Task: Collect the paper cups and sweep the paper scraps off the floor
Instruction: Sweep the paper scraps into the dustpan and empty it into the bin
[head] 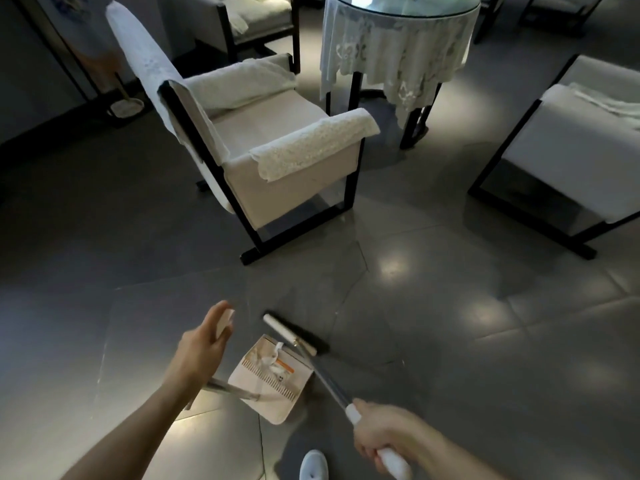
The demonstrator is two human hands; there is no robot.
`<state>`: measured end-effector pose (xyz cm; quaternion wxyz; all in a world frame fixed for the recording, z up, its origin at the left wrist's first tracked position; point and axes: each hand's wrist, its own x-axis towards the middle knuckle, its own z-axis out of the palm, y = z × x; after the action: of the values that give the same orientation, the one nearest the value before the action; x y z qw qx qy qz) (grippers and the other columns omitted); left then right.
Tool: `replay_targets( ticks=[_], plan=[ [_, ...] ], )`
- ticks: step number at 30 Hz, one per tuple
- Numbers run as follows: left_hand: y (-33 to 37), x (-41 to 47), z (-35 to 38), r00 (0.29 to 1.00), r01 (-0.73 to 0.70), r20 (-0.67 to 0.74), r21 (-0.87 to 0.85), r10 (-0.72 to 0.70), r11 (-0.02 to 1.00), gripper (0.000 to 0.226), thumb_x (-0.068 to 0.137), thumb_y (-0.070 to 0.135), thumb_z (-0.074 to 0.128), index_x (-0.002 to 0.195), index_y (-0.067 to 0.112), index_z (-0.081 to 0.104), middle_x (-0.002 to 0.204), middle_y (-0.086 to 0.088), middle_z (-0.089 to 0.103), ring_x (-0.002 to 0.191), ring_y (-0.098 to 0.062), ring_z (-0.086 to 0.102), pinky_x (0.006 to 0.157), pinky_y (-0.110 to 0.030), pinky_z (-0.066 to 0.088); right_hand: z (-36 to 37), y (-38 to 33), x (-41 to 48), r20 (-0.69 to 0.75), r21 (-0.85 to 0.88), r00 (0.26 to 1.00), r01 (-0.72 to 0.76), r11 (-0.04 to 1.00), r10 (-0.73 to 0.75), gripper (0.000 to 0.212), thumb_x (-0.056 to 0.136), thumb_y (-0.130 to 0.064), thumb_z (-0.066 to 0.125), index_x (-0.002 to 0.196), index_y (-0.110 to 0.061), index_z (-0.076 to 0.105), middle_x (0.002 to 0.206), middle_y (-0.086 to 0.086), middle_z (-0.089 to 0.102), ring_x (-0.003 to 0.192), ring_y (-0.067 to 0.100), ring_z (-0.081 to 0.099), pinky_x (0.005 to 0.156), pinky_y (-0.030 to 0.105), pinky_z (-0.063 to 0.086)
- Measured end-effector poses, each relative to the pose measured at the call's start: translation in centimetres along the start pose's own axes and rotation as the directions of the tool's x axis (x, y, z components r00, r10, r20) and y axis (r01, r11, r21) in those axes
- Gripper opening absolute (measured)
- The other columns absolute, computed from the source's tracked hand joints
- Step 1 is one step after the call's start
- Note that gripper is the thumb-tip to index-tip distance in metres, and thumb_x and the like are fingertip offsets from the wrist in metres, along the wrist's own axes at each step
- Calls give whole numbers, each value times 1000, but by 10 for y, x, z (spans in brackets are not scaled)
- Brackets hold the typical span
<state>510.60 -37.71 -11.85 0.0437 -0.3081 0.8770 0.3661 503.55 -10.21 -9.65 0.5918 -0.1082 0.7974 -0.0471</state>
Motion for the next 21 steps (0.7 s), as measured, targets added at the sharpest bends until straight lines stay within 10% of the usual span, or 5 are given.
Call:
replay_targets(
  ticks=[2, 5, 9, 16, 21],
  plan=[
    [0, 1, -1, 1000, -4, 9, -6, 4, 1000, 44, 97, 29, 46, 140, 30, 36, 121, -20, 60, 93, -35, 62, 83, -46, 54, -1, 0, -12, 48, 42, 996, 68, 997, -70, 57, 88, -17, 51, 143, -10, 39, 141, 11, 49, 124, 24, 52, 99, 29, 41],
    [-2, 6, -6, 1000, 22, -5, -53, -22, 998, 42, 96, 31, 47, 138, 33, 39, 112, -20, 61, 82, -37, 62, 77, -50, 52, -16, 6, -22, 104, 167, 990, 80, 983, -98, 46, 87, -10, 51, 133, -5, 52, 96, 15, 69, 64, 16, 55, 62, 25, 47],
    [19, 22, 2, 999, -13, 38, -51, 15, 999, 40, 96, 24, 49, 135, 34, 43, 109, -24, 61, 89, -46, 60, 75, -49, 51, -48, 32, -36, 161, 476, 984, -5, 880, -81, 53, 86, 7, 48, 138, -5, 45, 47, 1, 42, 40, 6, 36, 38, 18, 29],
    [114, 66, 42, 998, -66, -25, -120, 63, 991, 32, 96, 36, 46, 124, 52, 39, 101, -20, 59, 85, -46, 60, 73, -53, 53, -127, 97, -39, -9, 785, 1000, -1, 619, 13, 65, 86, 9, 43, 139, -28, 40, 41, -3, 40, 33, 3, 34, 34, 13, 26],
    [193, 114, 80, 988, -118, -128, -234, 89, 965, 29, 98, 33, 46, 121, 49, 39, 130, -12, 56, 108, -29, 57, 89, -40, 43, -209, 145, -21, -173, 723, 984, 91, 685, 51, 55, 84, 3, 43, 134, -18, 45, 56, 4, 46, 42, 10, 43, 42, 18, 36]
  ],
)
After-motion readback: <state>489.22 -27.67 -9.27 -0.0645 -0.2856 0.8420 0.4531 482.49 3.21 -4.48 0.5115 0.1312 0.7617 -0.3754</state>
